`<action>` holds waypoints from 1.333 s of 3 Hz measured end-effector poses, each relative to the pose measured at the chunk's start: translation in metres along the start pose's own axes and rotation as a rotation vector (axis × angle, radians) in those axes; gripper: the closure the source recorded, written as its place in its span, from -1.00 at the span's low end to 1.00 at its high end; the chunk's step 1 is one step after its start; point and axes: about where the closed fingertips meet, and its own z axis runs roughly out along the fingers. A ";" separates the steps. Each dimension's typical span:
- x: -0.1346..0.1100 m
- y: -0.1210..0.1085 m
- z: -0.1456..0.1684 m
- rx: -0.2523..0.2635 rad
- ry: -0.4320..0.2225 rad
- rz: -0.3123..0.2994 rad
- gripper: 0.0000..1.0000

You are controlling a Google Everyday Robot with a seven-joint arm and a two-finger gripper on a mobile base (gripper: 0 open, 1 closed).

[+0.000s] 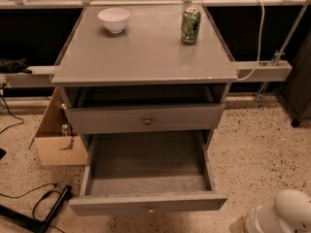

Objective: Close middle drawer

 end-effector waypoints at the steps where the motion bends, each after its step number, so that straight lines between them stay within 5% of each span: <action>1: -0.002 0.001 0.050 -0.025 -0.028 -0.055 0.71; 2: -0.019 0.000 0.090 -0.054 -0.074 -0.102 1.00; 4: -0.038 0.003 0.112 -0.073 -0.087 -0.151 1.00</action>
Offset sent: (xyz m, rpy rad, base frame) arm 0.0365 0.0949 -0.1182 0.1717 -0.0649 0.1630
